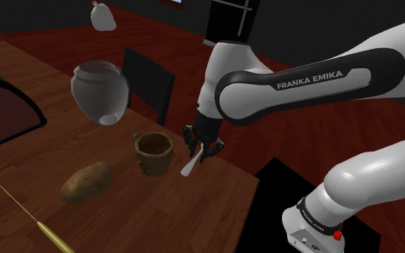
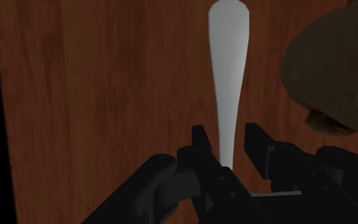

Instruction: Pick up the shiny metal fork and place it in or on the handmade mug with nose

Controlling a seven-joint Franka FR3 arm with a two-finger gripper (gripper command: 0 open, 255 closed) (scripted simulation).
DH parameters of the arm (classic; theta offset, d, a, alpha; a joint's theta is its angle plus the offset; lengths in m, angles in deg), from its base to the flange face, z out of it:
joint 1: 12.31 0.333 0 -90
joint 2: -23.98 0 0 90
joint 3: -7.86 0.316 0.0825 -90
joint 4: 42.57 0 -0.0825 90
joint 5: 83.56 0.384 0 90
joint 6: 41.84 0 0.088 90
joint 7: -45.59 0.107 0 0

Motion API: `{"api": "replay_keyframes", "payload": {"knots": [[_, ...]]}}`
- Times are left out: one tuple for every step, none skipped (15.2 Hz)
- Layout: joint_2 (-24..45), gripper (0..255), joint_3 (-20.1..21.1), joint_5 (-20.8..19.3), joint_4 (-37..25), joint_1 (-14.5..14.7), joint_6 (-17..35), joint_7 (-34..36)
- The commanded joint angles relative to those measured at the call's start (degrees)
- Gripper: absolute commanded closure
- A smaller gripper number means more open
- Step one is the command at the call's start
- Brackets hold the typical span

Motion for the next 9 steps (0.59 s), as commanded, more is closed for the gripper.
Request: {"api": "replay_keyframes", "payload": {"knots": [[-1.0, 255, -0.8, 0.0, -0.9, 0.1, -2.0, -0.1], [-1.5, 255, -1.1, 0.0, -1.4, 0.2, -2.9, 0.0], [-2.0, 255, -1.5, 0.0, -1.8, 0.3, -3.8, 0.0], [-2.4, 255, -1.8, -0.1, -2.3, 0.4, -4.6, 0.0], [-2.8, 255, -2.1, -0.1, -2.8, 0.4, -5.5, 0.0], [-3.2, 255, -2.4, -0.2, -3.3, 0.5, -6.4, 0.1], [-3.6, 255, -2.7, -0.2, -3.8, 0.5, -7.3, 0.1], [-3.9, 255, -3.1, -0.3, -4.3, 0.5, -8.1, 0.2], [-4.2, 255, -3.4, -0.4, -4.8, 0.6, -9.0, 0.3]]}}
